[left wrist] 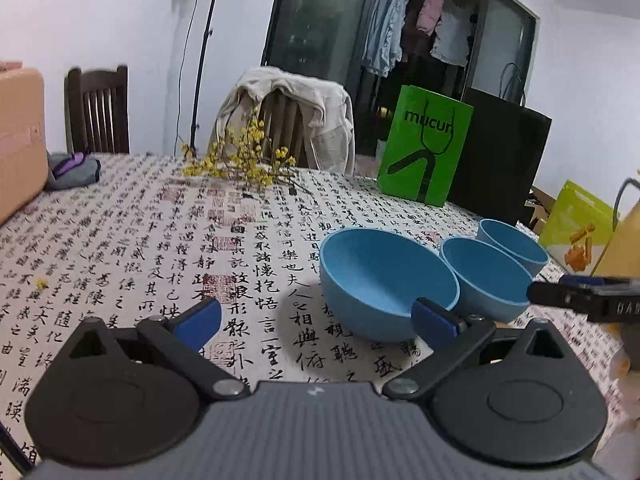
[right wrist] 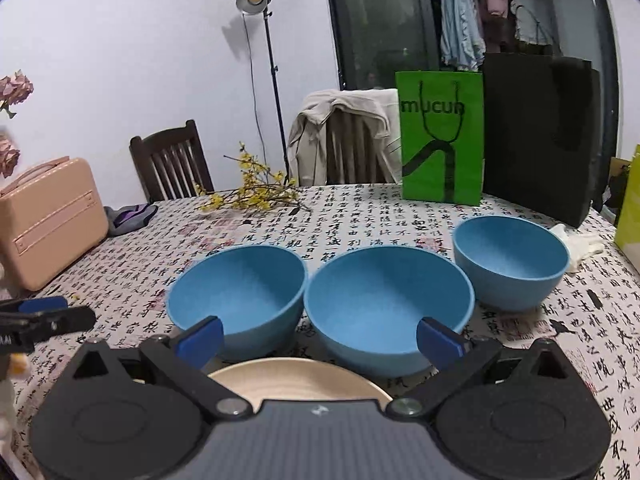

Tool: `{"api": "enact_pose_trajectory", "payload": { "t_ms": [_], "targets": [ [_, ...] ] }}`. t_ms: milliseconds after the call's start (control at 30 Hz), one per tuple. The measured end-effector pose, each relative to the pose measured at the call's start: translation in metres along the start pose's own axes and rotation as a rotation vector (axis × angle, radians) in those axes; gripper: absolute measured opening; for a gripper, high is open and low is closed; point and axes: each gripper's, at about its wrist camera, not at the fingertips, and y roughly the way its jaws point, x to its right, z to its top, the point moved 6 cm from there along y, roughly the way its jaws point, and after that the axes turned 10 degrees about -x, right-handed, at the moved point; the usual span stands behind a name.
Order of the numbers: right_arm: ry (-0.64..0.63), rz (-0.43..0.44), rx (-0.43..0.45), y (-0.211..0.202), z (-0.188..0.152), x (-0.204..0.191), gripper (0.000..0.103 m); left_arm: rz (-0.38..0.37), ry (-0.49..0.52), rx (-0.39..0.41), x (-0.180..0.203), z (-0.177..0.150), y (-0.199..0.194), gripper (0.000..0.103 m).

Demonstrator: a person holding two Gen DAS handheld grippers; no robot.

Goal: Organize plates and bowls
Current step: 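Move both grippers past the plate to the rim of a blue bowl, then close both grippers on the blue bowl rim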

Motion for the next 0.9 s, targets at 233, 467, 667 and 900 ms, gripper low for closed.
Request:
{"api": "enact_pose_trajectory", "payload": {
  "t_ms": [233,467,667,900],
  "targets": [
    [0.01,0.007,-0.058,0.012,0.014,-0.003,0.099,0.01,-0.034,-0.074,-0.005,0.022,0.011,0.103],
    [0.013,0.01,-0.114,0.023,0.022,-0.008,0.095,0.01,-0.065,-0.138,-0.004,0.033,0.024,0.103],
    [0.039,0.04,-0.166,0.031,0.031,-0.016,0.078,0.01,-0.09,-0.186,-0.001,0.042,0.035,0.103],
    [0.041,0.055,-0.224,0.043,0.036,-0.023,0.052,0.023,-0.153,-0.209,0.001,0.048,0.048,0.103]
  ]
}}
